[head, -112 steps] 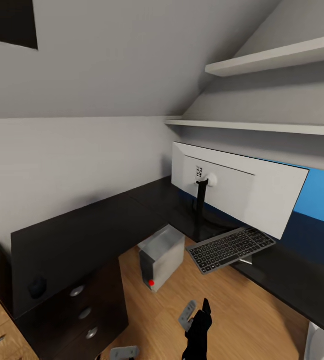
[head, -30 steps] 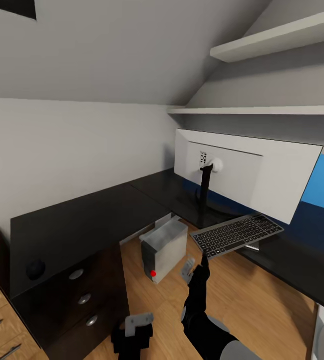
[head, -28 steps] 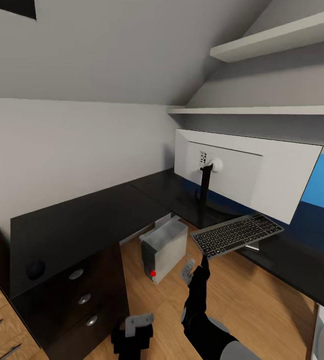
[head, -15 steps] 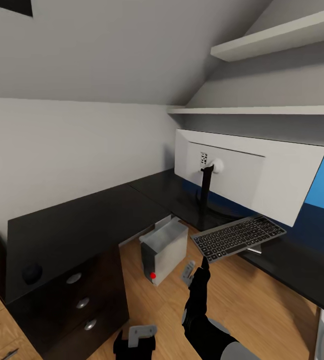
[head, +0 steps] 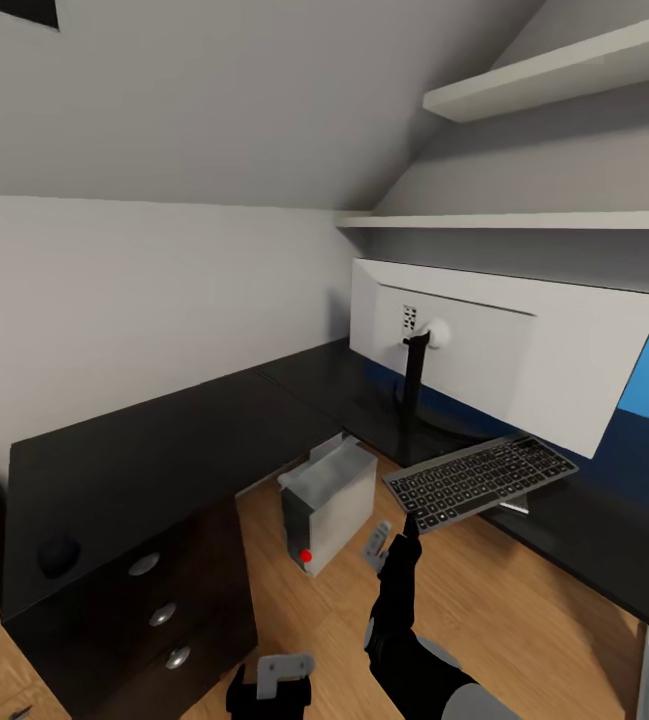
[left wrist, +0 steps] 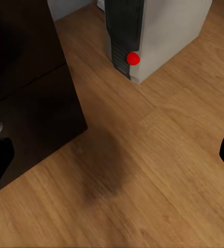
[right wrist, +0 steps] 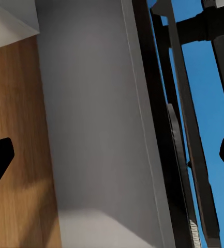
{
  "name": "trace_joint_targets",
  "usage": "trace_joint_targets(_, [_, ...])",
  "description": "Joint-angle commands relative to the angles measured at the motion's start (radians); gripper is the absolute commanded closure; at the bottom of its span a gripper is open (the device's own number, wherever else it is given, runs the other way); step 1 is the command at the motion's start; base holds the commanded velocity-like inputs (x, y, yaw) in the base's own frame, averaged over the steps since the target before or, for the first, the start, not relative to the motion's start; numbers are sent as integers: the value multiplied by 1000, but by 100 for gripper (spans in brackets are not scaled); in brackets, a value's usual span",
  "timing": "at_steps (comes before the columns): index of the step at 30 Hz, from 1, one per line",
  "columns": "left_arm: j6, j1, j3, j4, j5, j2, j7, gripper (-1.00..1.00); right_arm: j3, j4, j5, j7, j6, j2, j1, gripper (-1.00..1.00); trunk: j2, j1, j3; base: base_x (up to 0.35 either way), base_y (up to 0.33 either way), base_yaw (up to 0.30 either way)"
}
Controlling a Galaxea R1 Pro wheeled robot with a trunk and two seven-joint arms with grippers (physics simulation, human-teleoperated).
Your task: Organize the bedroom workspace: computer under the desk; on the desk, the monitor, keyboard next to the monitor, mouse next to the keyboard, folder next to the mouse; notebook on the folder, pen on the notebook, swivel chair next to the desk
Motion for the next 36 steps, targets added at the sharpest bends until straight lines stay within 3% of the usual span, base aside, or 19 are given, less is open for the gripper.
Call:
trace_joint_targets(1, [2, -1, -1, -1, 2, 0, 6, -100, 2, 1, 5, -2, 8, 0, -1, -100, 0, 0, -1, 83, 0, 0])
trace_joint_targets(14, [1, -1, -2, -1, 2, 0, 4, -100, -1, 10, 4, -2, 14, 0, -1, -100, 0, 0, -1, 16, 0, 0])
trace_joint_targets(19, [0, -1, -2, 0, 2, 0, 4, -100, -1, 20, 4, -2, 16, 0, -1, -100, 35, -19, 15, 0, 0, 0])
trace_joint_targets(24, [1, -1, -2, 1, 2, 0, 4, -100, 0, 24, 4, -2, 17, 0, -1, -100, 35, -19, 15, 0, 0, 0])
trace_joint_targets(33, [2, -1, -2, 1, 3, 0, 4, -100, -1, 27, 4, 0, 19, 0, -1, -100, 98, -53, 43, 0, 0, 0])
trace_joint_targets(36, [2, -1, -2, 1, 3, 0, 4, -100, -2, 27, 4, -1, 20, 0, -1, -100, 98, -53, 43, 0, 0, 0])
